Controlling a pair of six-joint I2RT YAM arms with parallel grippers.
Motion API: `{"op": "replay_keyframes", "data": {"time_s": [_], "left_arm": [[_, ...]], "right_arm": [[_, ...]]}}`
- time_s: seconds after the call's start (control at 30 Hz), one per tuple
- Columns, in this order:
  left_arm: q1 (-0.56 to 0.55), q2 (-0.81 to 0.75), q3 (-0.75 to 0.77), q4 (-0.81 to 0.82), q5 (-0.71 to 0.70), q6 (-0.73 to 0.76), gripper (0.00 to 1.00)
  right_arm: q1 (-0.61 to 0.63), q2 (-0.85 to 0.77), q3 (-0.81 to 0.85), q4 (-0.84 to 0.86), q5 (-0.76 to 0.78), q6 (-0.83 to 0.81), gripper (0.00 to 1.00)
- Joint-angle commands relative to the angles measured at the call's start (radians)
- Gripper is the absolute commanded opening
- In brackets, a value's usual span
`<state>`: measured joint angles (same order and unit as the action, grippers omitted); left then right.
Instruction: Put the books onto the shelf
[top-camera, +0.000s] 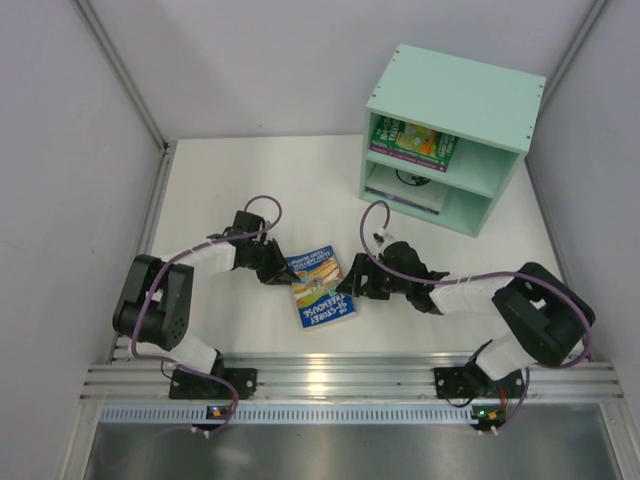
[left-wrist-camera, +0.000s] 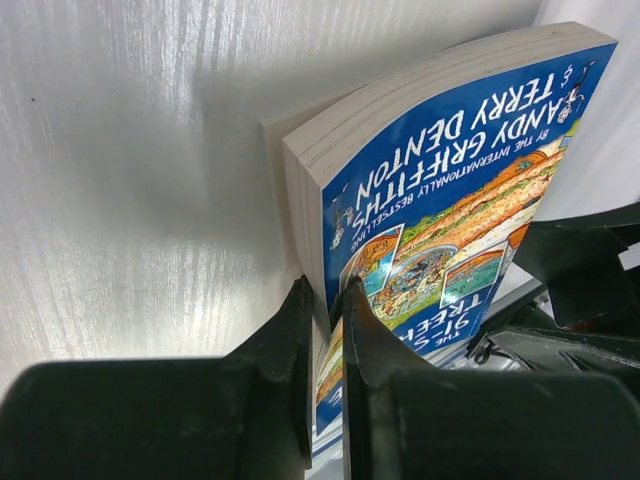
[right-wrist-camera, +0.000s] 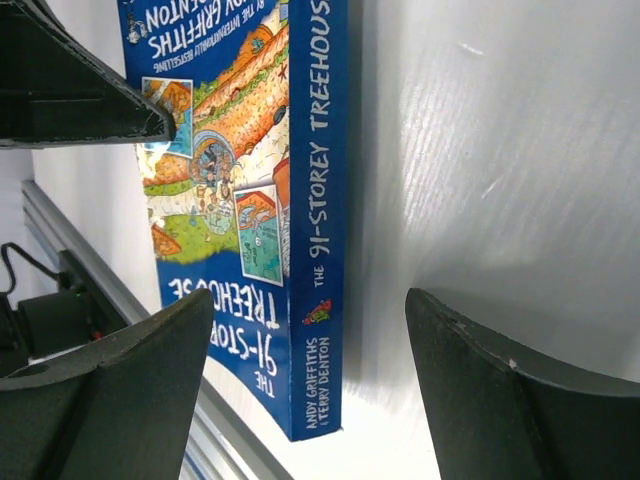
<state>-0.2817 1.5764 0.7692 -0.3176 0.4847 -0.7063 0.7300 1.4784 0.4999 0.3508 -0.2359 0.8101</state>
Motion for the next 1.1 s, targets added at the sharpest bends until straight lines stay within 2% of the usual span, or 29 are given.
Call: {"op": "replay_keyframes", "data": {"time_s": [0.0,0.13,0.33,0.4,0.43,0.57,0.63,0.7,0.73,0.77,0.8,0.83,0.87,0.97,1.0,1.03,1.07], "left_arm": [[0.027,0.054,-0.018,-0.089,-0.050,0.074,0.00],[0.058,0.088,-0.031,-0.081,-0.032,0.091,0.00],[0.064,0.155,-0.010,-0.127,-0.095,0.154,0.00],[0.064,0.162,-0.011,-0.127,-0.106,0.162,0.00],[0.064,0.165,-0.011,-0.127,-0.109,0.168,0.00],[0.064,0.162,-0.004,-0.138,-0.126,0.179,0.00],[0.064,0.159,0.005,-0.144,-0.130,0.188,0.00],[0.064,0.154,0.021,-0.158,-0.130,0.195,0.00],[0.064,0.142,0.037,-0.170,-0.132,0.199,0.04],[0.062,0.131,0.051,-0.182,-0.136,0.196,0.13],[0.064,0.114,0.065,-0.214,-0.141,0.191,0.22],[0.062,0.073,0.103,-0.230,-0.143,0.180,0.45],[0.062,0.048,0.126,-0.247,-0.137,0.177,0.53],[0.062,-0.062,0.236,-0.316,-0.118,0.157,0.65],[0.062,-0.090,0.267,-0.333,-0.117,0.156,0.66],[0.062,-0.137,0.325,-0.363,-0.118,0.150,0.67],[0.062,-0.160,0.353,-0.379,-0.129,0.146,0.68]], "right_arm": [[-0.004,0.048,0.046,0.042,-0.034,0.058,0.78],[0.002,0.134,0.072,0.099,-0.103,0.093,0.77],[0.009,0.227,0.086,0.209,-0.172,0.132,0.75],[0.009,0.246,0.080,0.253,-0.192,0.146,0.70],[0.008,0.249,0.080,0.282,-0.204,0.149,0.67],[0.006,0.260,0.075,0.330,-0.215,0.169,0.40],[0.002,0.266,0.069,0.368,-0.220,0.179,0.36],[-0.003,0.275,0.057,0.401,-0.233,0.204,0.23],[-0.004,0.275,0.043,0.460,-0.240,0.219,0.16],[-0.007,0.266,0.023,0.511,-0.240,0.269,0.00],[-0.014,0.255,-0.028,0.569,-0.237,0.302,0.00],[-0.017,0.243,-0.052,0.682,-0.238,0.334,0.00],[-0.021,0.212,-0.070,0.723,-0.241,0.394,0.00],[-0.037,0.098,-0.104,0.766,-0.240,0.452,0.00],[-0.037,0.056,-0.103,0.742,-0.232,0.451,0.00],[-0.037,0.008,-0.100,0.647,-0.203,0.443,0.00],[-0.037,-0.095,-0.090,0.580,-0.182,0.411,0.00]]}}
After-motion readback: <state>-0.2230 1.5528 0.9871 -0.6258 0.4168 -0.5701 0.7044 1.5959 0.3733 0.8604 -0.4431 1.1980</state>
